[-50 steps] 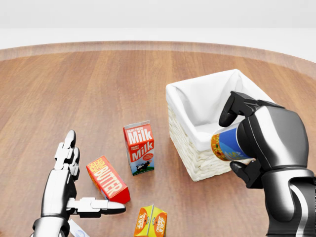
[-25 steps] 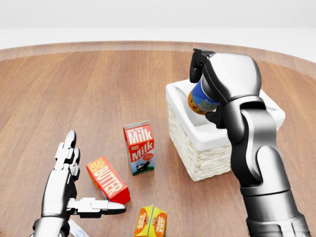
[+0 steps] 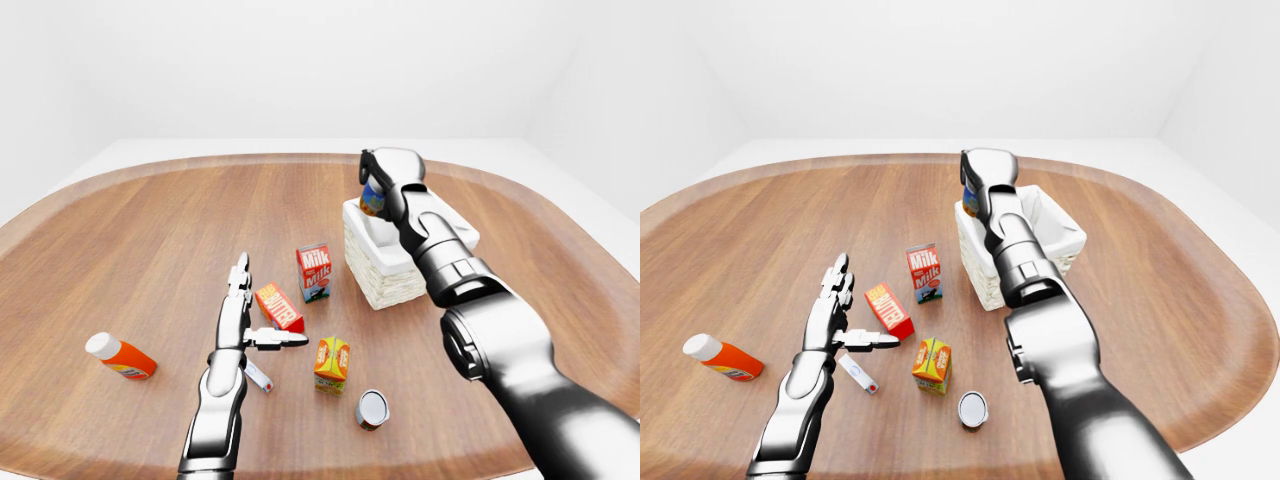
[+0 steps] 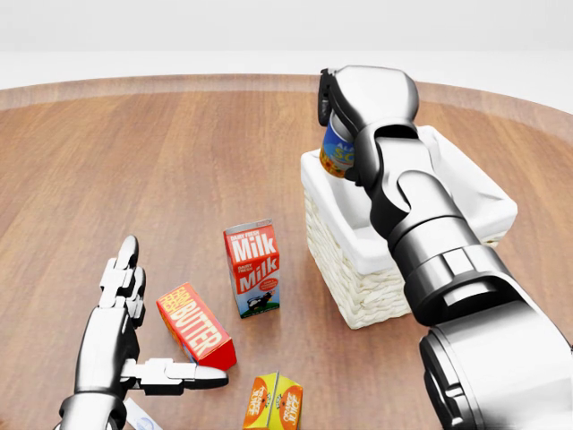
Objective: Pick up the alphabet soup and the tomato sauce, and put them in the basket.
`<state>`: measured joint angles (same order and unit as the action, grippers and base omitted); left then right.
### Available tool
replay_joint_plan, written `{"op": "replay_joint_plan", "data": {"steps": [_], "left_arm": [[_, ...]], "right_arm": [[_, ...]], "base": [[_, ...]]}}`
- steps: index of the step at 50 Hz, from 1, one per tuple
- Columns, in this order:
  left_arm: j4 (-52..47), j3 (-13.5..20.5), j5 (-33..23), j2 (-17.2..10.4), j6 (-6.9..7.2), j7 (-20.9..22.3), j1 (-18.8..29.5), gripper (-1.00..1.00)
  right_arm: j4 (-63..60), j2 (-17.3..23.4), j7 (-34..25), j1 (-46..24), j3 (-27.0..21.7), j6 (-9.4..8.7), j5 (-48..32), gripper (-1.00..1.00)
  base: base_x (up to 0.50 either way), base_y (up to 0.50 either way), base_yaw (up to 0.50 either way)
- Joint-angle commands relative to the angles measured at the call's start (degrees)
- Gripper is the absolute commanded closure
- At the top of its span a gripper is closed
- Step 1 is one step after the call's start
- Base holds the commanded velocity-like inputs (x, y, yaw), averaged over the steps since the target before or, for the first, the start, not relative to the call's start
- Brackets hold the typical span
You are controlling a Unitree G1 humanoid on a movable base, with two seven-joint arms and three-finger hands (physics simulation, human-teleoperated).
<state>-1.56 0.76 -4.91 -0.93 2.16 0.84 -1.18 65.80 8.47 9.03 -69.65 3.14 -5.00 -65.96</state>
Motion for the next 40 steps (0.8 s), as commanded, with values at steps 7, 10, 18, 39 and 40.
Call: {"op": "replay_joint_plan", "data": {"steps": [7,10,18,39,40], "left_arm": [[0.5,0.3,1.3,0.0,-0.55,0.6,0.4,-1.0],[0.2,0.2,1.3,0.0,-0.3,0.7,0.3,-1.0],[0.4,0.3,1.4,0.0,-0.56,0.7,0.3,-1.0],[0.1,0.2,1.2,-0.1,-0.82,1.0,0.0,-1.0],[0.2,0.2,1.2,-0.1,-0.92,1.0,0.0,-1.0]], "right_arm": [[11.8,0.0,3.0,-8.6,0.1,0.0,-2.3,1.0],[11.9,-0.1,3.3,-9.1,0.2,0.0,-3.4,1.0],[12.4,-0.2,3.3,-8.8,0.1,0.0,-6.4,1.0],[12.8,0.8,4.4,-6.5,-1.8,0.0,-5.7,1.0],[12.8,0.9,4.4,-6.3,-1.8,0.0,-5.7,1.0]], "base": [[0.0,0.0,0.0],[0.0,0.0,0.0],[0.0,0.0,0.0],[0.0,0.0,0.0],[0.0,0.0,0.0]]}}
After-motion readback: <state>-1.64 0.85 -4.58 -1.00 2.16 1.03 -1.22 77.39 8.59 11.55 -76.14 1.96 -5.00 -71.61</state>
